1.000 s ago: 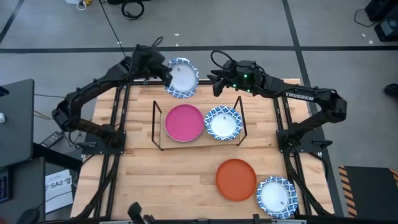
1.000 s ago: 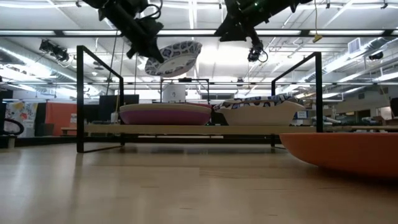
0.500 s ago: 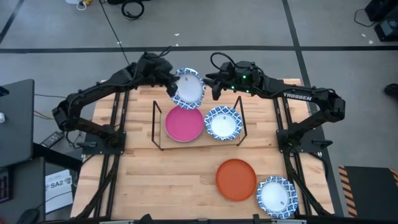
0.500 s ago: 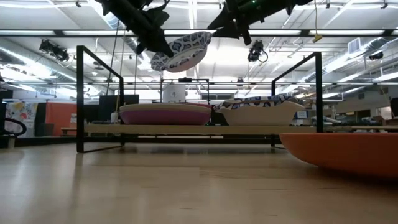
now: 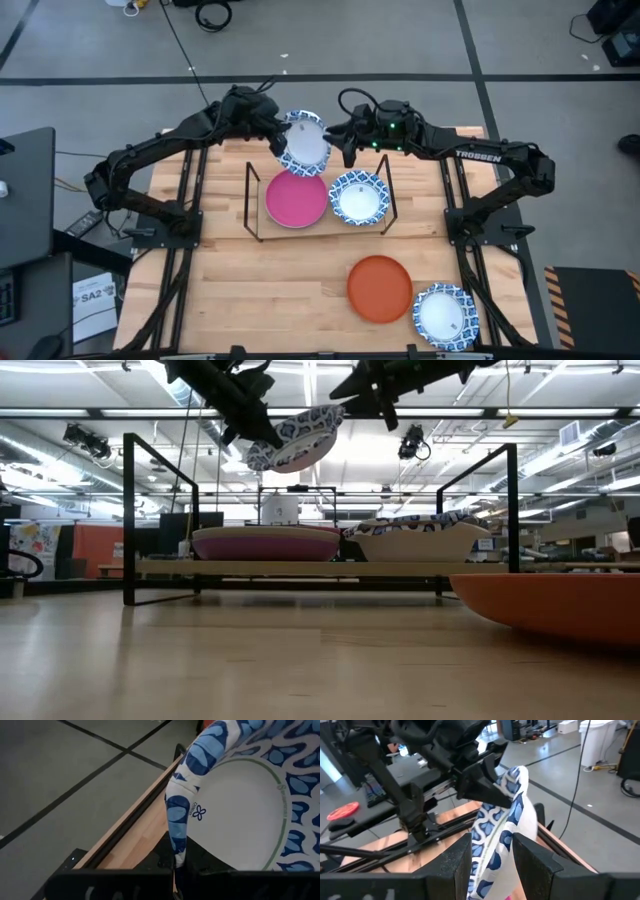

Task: Place and stack plates onto a shelf
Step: Stack the white and blue patterned bowl on top of the white and blue patterned bowl on the shelf

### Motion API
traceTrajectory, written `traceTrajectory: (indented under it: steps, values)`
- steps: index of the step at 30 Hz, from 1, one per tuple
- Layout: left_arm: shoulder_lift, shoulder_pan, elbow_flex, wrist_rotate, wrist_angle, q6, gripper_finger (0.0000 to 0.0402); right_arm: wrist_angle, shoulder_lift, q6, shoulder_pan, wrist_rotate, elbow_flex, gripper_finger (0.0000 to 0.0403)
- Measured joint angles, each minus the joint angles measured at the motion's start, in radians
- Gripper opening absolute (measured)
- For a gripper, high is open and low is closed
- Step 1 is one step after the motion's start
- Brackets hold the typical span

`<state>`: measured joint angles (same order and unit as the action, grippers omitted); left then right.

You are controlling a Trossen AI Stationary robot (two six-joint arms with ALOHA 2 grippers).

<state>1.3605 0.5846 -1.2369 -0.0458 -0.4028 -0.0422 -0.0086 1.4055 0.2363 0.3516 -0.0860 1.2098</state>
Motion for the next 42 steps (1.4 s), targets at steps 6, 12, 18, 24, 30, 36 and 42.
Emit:
traceTrajectory:
  steps: [6, 12, 18, 24, 30, 36, 42]
  values:
    - [0.0, 0.0, 0.0, -0.001, 0.015, 0.0, 0.0007, 0.0, 0.0, 0.0, -0.019, 0.0, 0.0, 0.0147]
    - [0.0, 0.0, 0.0, -0.002, 0.018, -0.018, 0.0007, -0.001, 0.0, 0.0, -0.022, 0.009, 0.0, 0.0128]
    - [0.0, 0.0, 0.0, -0.001, 0.018, -0.026, 0.0007, -0.002, 0.0, 0.0, -0.022, 0.067, 0.0, 0.0117]
    - [0.0, 0.0, 0.0, -0.001, 0.018, -0.027, 0.0007, -0.003, 0.0, 0.0, -0.022, 0.067, 0.0, 0.0118]
    - [0.0, 0.0, 0.0, 0.0, 0.036, -0.071, 0.0007, -0.015, 0.0, 0.0, -0.022, 0.067, 0.0, 0.0117]
    - [0.0, 0.0, 0.0, 0.0, 0.051, -0.078, 0.0007, -0.015, 0.0, 0.0, -0.022, 0.067, 0.0, 0.0115]
    - [0.0, 0.0, 0.0, 0.0, 0.05, -0.078, 0.0007, -0.016, 0.0, 0.0, -0.022, 0.067, 0.0, 0.0081]
